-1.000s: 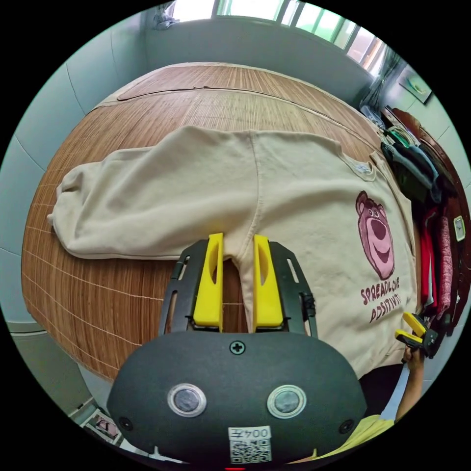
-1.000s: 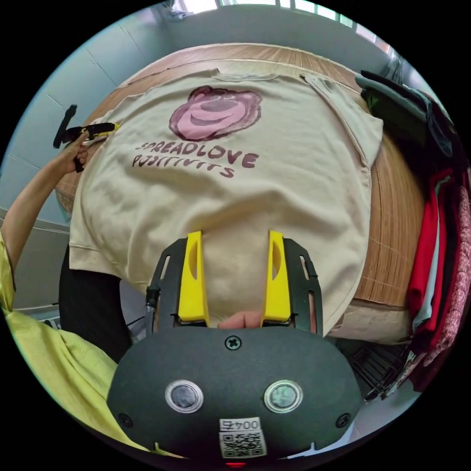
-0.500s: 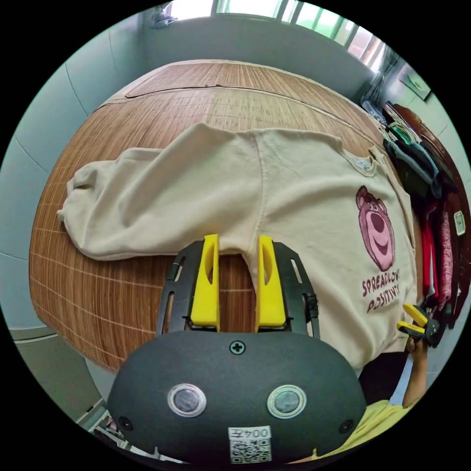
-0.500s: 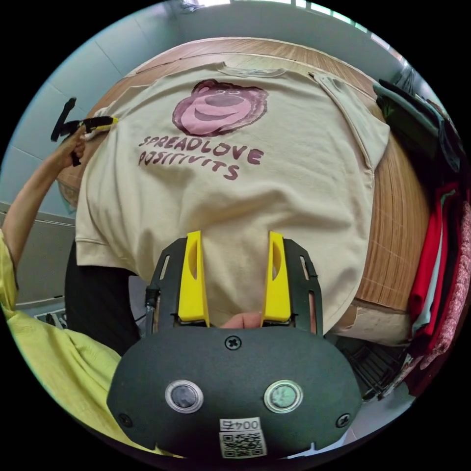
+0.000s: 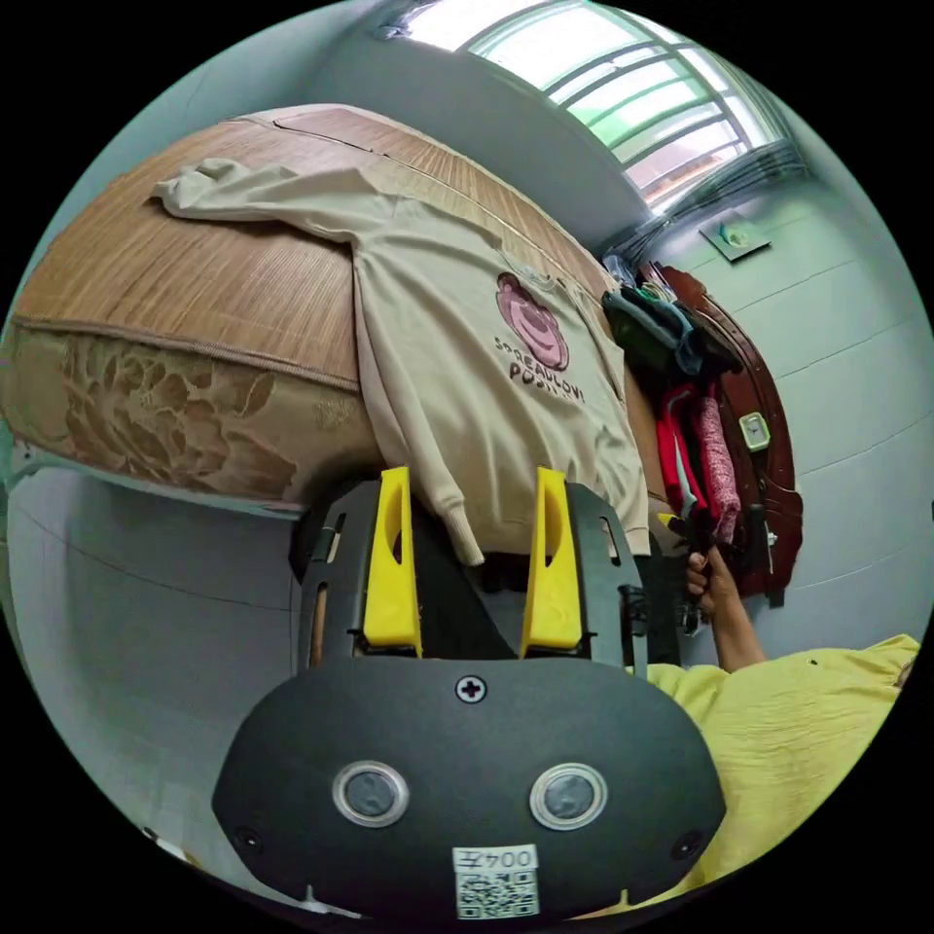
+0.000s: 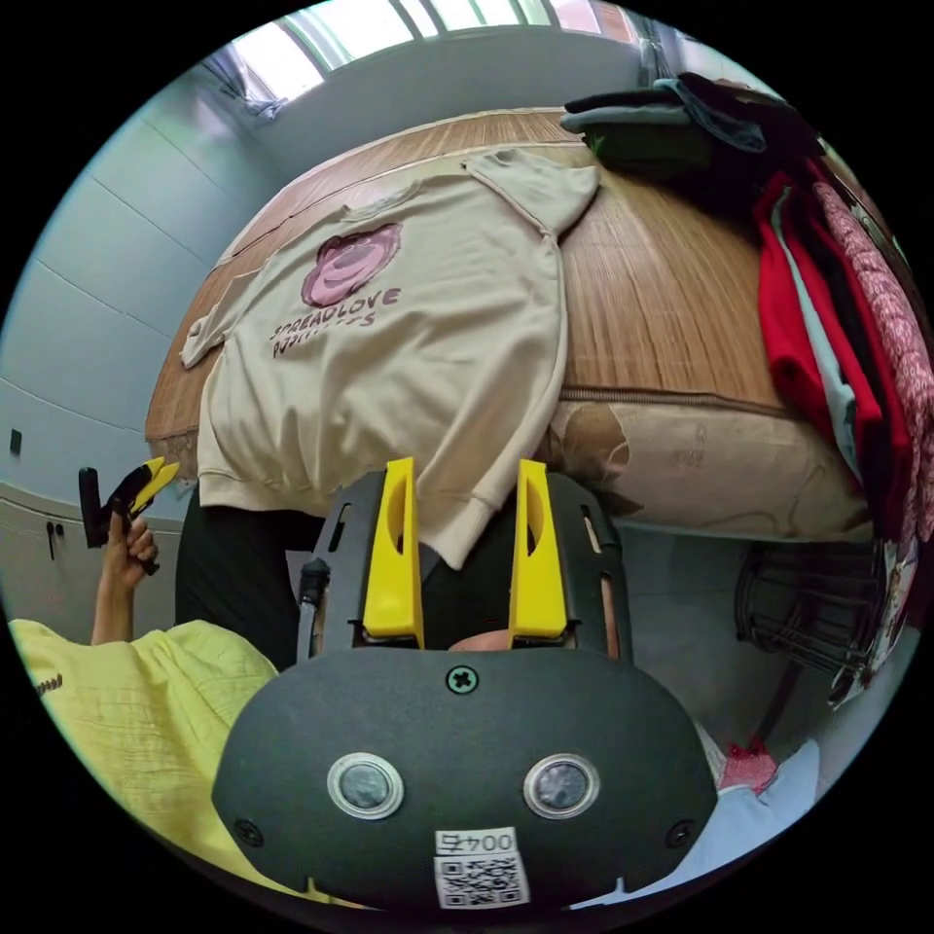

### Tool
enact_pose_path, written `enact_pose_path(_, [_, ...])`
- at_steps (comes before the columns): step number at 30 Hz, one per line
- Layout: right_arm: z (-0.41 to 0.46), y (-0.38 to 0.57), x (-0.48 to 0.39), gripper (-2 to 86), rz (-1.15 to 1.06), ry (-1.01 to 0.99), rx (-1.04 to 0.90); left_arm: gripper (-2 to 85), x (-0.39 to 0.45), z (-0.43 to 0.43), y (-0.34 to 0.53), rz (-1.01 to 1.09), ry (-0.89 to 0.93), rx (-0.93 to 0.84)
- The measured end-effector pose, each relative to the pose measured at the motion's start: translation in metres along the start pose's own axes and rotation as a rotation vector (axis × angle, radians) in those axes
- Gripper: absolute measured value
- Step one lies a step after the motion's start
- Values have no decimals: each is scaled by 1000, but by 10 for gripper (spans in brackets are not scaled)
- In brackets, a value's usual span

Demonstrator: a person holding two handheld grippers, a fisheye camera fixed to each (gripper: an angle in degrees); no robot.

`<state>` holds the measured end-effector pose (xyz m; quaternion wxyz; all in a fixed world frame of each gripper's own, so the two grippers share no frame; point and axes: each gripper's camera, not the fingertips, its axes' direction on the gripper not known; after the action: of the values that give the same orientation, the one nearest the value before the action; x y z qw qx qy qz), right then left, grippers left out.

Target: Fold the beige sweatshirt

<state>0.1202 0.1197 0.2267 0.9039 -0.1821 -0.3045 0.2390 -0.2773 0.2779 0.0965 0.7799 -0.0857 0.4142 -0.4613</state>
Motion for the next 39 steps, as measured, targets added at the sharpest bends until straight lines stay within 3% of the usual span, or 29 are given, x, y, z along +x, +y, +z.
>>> enact_pose_path(7, [8,29,-11,134,-21,23,19,175,43,34,10,104,-205,-103])
enact_pose_path(19, [25,23,-22,116,-38,28,-47,112,35,44,8,27,-198,-176])
enact_pose_path(27, [26,15,-32,26,-85,93,-79,37,32,23,5,47,-199,-149])
enact_pose_path(39, [-81,8,-24,6,-117,32,167,28,-24,-88,7,-33,112,73])
